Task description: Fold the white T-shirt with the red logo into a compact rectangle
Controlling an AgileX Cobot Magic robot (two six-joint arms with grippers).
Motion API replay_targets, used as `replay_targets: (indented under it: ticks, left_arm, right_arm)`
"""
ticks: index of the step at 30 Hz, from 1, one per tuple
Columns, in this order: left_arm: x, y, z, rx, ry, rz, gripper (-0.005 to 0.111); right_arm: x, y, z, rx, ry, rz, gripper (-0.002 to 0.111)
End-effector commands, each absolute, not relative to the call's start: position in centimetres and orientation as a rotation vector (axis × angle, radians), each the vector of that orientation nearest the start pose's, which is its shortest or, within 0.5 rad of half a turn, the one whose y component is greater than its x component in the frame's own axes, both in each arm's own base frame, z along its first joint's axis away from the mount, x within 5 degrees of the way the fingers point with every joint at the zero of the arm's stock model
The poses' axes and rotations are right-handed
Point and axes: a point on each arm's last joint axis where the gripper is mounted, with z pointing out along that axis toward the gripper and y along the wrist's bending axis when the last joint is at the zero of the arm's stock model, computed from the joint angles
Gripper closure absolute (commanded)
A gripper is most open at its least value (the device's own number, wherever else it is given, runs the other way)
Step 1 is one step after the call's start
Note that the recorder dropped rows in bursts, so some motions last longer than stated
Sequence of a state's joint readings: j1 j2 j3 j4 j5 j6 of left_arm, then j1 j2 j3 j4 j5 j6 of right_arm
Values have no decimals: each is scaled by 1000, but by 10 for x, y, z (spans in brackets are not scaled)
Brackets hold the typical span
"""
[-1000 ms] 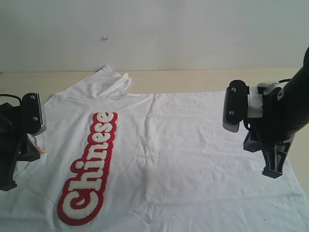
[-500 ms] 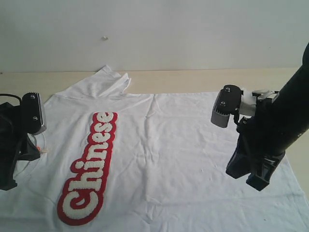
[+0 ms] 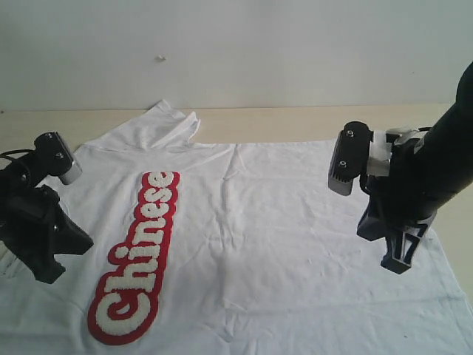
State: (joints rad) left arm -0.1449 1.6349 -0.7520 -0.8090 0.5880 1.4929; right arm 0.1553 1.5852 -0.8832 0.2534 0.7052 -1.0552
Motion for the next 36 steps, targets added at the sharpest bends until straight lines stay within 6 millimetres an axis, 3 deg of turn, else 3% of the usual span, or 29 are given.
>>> replay_targets:
  ticks: [1, 6, 8, 11, 13, 17, 22, 27, 32, 36]
  left_arm:
    - [270, -81, 163, 1124, 2377, -466, 106]
    - [271, -80, 163, 1124, 2370, -434, 93]
    - [272, -79, 163, 1123, 2369, -422, 80]
    - [272, -79, 163, 1142, 2364, -414, 47]
    - [270, -80, 163, 1153, 2369, -435, 25]
    - [269, -80, 163, 1156, 2373, -450, 1]
    - [269, -77, 161, 1332, 2290, -357, 1]
    - [263, -67, 155, 1744, 2149, -192, 1]
    - [275, -55, 161, 1845, 2088, -22, 6]
    - [290, -48, 180, 1922, 2042, 5, 21]
  right_arm:
    - [282, 59, 192, -1353, 2459, 65, 101]
    - [283, 59, 192, -1347, 2451, 57, 72]
    - [283, 59, 192, -1349, 2451, 55, 54]
    - [283, 58, 192, -1367, 2449, 48, 32]
    - [283, 57, 192, -1400, 2442, 18, 25]
    - [284, 50, 191, -1541, 2387, -101, 24]
    - [285, 44, 188, -1727, 2316, -217, 24]
    - [288, 42, 176, -1913, 2221, -230, 24]
    - [295, 34, 162, -1941, 2247, -255, 31]
    - [305, 21, 161, -1887, 2285, -268, 44]
